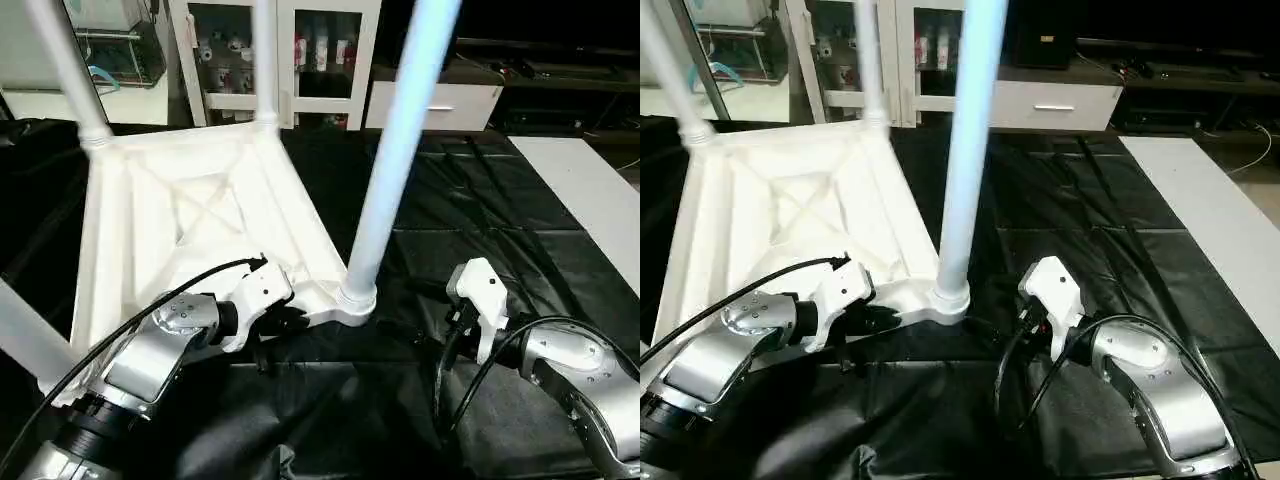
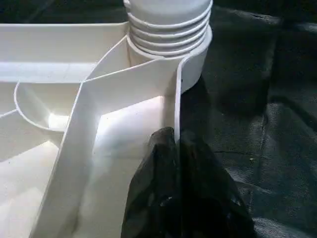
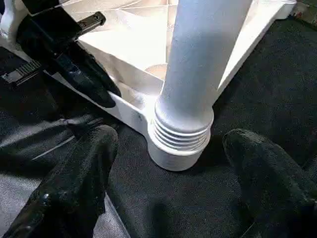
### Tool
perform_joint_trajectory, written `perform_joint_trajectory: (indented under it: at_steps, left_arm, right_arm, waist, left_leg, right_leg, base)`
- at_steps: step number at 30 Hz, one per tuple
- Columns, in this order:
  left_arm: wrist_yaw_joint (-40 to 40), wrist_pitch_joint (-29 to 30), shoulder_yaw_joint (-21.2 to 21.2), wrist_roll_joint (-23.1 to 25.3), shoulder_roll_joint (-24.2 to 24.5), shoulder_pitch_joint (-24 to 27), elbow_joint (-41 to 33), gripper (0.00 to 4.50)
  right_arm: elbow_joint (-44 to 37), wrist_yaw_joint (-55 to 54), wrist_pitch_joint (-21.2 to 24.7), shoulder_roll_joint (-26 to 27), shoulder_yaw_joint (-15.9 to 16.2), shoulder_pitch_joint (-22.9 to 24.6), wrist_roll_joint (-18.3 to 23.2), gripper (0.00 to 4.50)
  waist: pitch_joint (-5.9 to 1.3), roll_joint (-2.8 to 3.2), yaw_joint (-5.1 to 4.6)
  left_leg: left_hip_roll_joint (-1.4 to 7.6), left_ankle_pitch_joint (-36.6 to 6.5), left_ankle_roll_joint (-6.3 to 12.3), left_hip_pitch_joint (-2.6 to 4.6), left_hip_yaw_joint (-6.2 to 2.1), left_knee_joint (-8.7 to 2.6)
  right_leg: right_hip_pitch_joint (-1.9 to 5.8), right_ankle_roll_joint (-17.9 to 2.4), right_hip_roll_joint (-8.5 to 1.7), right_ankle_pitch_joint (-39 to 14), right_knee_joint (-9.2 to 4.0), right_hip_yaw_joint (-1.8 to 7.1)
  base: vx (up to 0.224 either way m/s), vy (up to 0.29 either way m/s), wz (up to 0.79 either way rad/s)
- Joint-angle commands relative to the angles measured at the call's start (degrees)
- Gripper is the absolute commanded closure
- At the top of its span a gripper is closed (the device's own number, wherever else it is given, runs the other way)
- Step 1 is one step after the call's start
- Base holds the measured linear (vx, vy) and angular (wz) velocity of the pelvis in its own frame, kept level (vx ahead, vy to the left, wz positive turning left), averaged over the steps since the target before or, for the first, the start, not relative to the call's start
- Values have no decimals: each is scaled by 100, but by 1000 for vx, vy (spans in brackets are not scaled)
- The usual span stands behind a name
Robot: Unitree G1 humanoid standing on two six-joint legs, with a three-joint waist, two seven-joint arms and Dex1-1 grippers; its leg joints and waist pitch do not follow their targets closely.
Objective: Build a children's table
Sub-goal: Rotate leg to tighten
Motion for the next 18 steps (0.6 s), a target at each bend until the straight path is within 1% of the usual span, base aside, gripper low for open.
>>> perform_joint_trajectory:
  at_steps: [1,2,3,4,5,6,9,11,12,13,14,16,18]
  left_arm:
    - [-31,-120,79,-156,-43,93,-173,449]
    - [-31,-120,79,-156,-43,93,-173,449]
    - [-169,-212,-4,-191,-3,162,-275,449]
    - [-216,-252,-39,-202,12,189,-302,449]
    - [-276,-281,-44,-257,0,212,-303,449]
    - [-284,-271,-37,-272,-6,216,-302,449]
    - [-508,-270,-88,-372,28,222,-277,449]
    - [-600,-260,-119,-400,52,229,-285,449]
    - [-736,-283,-169,-423,92,227,-287,449]
    - [-863,-348,-216,-427,122,209,-270,449]
    - [-907,-404,-237,-414,131,187,-248,449]
    - [-1023,-504,-312,-365,170,137,-205,449]
    - [-1062,-542,-340,-346,184,121,-191,449]
  right_arm:
    - [-10,-30,10,-3,-49,-20,-7,69]
    - [-10,-30,10,-3,-49,-20,-7,69]
    - [23,-73,39,40,-61,-3,-4,69]
    - [60,-118,65,66,-67,2,-8,69]
    - [146,-201,87,109,-59,-14,-47,69]
    - [161,-214,88,119,-56,-18,-53,69]
    - [383,-214,-18,189,29,-118,-135,69]
    - [465,-159,-75,185,80,-157,-167,69]
    - [579,35,-152,135,188,-234,-187,69]
    - [684,244,-212,84,283,-319,-187,69]
    - [726,320,-227,67,313,-363,-183,69]
    - [888,495,-289,64,379,-503,-173,69]
    - [965,558,-326,66,407,-559,-181,69]
  waist:
    - [-300,14,38]
    - [-300,10,40]
    - [-302,22,54]
    - [-301,20,53]
    - [-303,52,57]
    - [-303,41,52]
    - [-295,46,58]
    - [-294,48,56]
    - [-290,16,48]
    - [-298,0,54]
    - [-296,-6,53]
    - [-301,-1,78]
    - [-300,3,89]
  left_leg:
    - [459,-338,427,-68,-151,-474]
    - [454,-319,438,-67,-146,-471]
    - [454,-300,457,-63,-146,-470]
    - [452,-274,460,-71,-145,-473]
    - [451,-276,449,-62,-143,-470]
    - [449,-292,444,-58,-134,-469]
    - [445,-441,369,-52,-134,-481]
    - [450,-435,352,-56,-138,-484]
    - [451,-436,355,-60,-133,-487]
    - [446,-391,389,-58,-130,-479]
    - [451,-363,409,-60,-129,-476]
    - [453,-242,496,-47,-118,-464]
    - [456,-218,508,-47,-115,-464]
  right_leg:
    - [267,-1447,-561,-675,-445,347]
    - [265,-1452,-554,-633,-443,346]
    - [265,-1465,-561,-592,-444,347]
    - [269,-1471,-559,-551,-435,348]
    - [262,-1492,-559,-538,-432,347]
    - [256,-1501,-555,-541,-438,347]
    - [257,-1493,-555,-755,-456,344]
    - [260,-1483,-555,-738,-449,345]
    - [260,-1470,-549,-744,-455,345]
    - [263,-1479,-561,-737,-445,345]
    - [263,-1483,-564,-711,-438,346]
    - [250,-1524,-563,-557,-420,344]
    - [247,-1538,-566,-542,-419,343]
  base:
    - [0,0,0]
    - [0,0,0]
    - [0,0,0]
    - [0,0,0]
    - [0,0,0]
    - [0,0,0]
    - [0,0,0]
    - [0,0,0]
    - [0,0,0]
    - [0,0,0]
    - [0,0,0]
    - [0,0,0]
    - [0,0,0]
